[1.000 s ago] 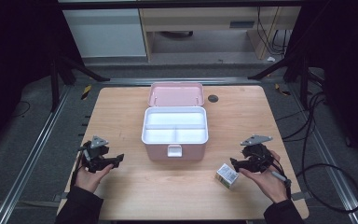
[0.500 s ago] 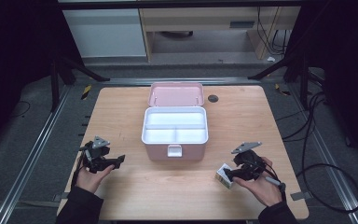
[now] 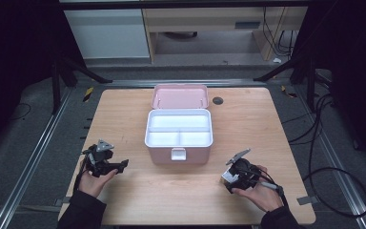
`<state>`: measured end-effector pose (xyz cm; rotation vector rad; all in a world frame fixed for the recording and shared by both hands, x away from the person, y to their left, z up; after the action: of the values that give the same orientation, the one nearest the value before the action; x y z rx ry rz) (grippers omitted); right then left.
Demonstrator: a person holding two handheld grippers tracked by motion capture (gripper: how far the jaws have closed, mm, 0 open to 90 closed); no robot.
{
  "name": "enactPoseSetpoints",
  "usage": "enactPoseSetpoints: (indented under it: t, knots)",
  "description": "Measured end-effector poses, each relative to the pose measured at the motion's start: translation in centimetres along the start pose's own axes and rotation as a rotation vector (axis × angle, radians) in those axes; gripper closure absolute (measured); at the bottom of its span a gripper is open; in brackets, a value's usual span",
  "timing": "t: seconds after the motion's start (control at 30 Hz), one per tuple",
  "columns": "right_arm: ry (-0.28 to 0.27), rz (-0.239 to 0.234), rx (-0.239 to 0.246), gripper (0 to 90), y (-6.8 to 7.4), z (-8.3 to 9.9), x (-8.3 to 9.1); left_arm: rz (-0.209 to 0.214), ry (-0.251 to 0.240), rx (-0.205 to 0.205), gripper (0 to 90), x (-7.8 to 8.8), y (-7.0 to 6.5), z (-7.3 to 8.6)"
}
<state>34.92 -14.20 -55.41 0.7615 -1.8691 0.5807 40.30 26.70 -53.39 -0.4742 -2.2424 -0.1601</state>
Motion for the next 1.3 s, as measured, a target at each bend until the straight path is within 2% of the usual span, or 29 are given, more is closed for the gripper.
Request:
enactPoseSetpoints:
  t: [0.03,0.3,0.6,0.63,0.7,0.73,0.8,0.9,0.93,0.97,1.0,1.03,1.13,1.17,1.3]
  knots:
    - [0.023,-0.003,0.01,35.4,0.0,0.0,-0.4,-0.002,0.005,-0.006,27.4,-0.1,-0.1,0.0]
    - [0.074,0.003,0.035,43.3,0.0,-0.6,-1.1,0.001,0.018,-0.01,27.5,-0.2,-0.1,0.2]
    - [0.091,-0.007,0.034,45.3,0.0,-0.6,-0.9,0.001,0.02,-0.015,27.8,-0.3,-0.1,0.2]
    - [0.087,-0.006,0.026,45.3,-0.2,-0.5,-0.7,0.001,0.02,-0.014,27.8,-0.2,-0.1,0.2]
    - [0.059,-0.004,-0.019,45.3,-1.1,-0.3,0.3,-0.002,0.017,-0.009,27.9,-0.2,0.0,0.1]
    - [0.059,-0.004,-0.019,45.3,-1.1,-0.3,0.3,-0.002,0.017,-0.009,28.0,-0.2,0.0,0.1]
    - [0.038,0.029,-0.088,45.3,-2.9,0.4,1.3,-0.003,0.018,-0.012,28.1,-0.2,0.0,0.1]
    - [0.027,0.06,-0.137,45.3,-4.5,1.2,1.8,-0.003,0.015,-0.011,28.2,-0.2,0.0,0.1]
    - [0.027,0.06,-0.137,45.3,-4.5,1.2,1.8,-0.003,0.015,-0.011,28.3,-0.2,0.0,0.1]
    - [0.025,0.082,-0.174,45.3,-5.5,1.9,1.9,-0.003,0.015,-0.01,28.3,-0.2,0.0,0.1]
    - [0.025,0.082,-0.174,45.3,-5.5,1.9,1.9,-0.003,0.015,-0.01,28.4,-0.2,0.0,0.1]
    - [0.026,0.089,-0.197,45.3,-6.4,2.5,1.9,-0.003,0.013,-0.007,28.5,-0.2,0.0,0.1]
    - [0.03,0.094,-0.217,45.3,-6.9,3.0,1.8,-0.002,0.012,-0.006,28.6,-0.1,0.1,0.1]
    - [0.038,0.101,-0.23,45.2,-7.6,3.6,1.5,0.001,0.011,-0.004,28.7,-0.1,0.0,0.1]
    - [0.049,0.101,-0.248,45.1,-7.9,4.1,1.2,0.0,0.009,-0.002,28.9,-0.1,0.0,0.1]
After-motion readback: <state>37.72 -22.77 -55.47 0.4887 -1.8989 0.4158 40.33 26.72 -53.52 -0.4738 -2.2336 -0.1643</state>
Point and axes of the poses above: each handheld gripper's, and its own axes: x roughly backward along the jaws, z roughly out of its underside, y roughly to its left, the point moved 8 cm from there along -x, roughly forward along the jaws, and after that the axes turned 6 degrees about x, right-handed, at the moved point
